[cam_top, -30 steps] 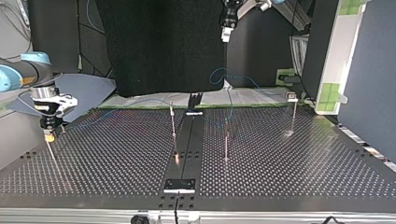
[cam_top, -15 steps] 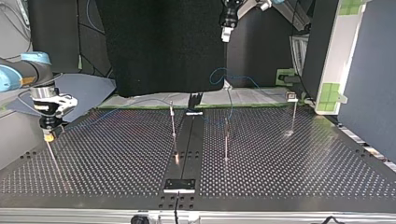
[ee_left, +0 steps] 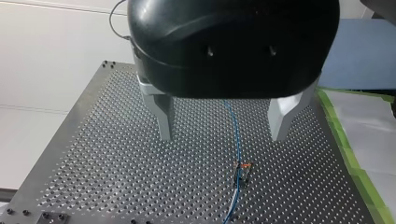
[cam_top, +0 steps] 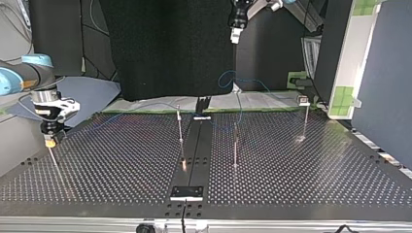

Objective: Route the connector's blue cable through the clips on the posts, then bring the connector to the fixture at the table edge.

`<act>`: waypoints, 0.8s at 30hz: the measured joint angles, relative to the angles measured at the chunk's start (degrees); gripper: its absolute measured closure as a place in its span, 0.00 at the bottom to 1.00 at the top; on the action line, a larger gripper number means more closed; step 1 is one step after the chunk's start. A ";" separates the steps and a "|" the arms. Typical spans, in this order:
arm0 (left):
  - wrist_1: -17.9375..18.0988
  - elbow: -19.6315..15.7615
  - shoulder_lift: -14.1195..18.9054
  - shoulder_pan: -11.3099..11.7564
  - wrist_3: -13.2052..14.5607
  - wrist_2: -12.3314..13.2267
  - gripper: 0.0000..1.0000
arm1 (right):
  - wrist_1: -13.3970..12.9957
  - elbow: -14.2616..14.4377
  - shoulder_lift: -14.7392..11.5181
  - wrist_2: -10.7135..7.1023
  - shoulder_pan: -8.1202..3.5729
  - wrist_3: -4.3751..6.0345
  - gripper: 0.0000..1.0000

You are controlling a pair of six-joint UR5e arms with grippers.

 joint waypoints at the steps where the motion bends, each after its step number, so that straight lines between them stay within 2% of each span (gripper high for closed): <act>1: -0.01 0.00 0.00 0.01 0.00 -0.01 0.00 | 0.02 0.00 0.00 0.04 0.00 0.00 0.00; 24: -0.03 -0.10 0.00 0.03 0.00 -0.09 0.00 | -0.16 0.00 0.00 2.48 0.08 0.00 0.00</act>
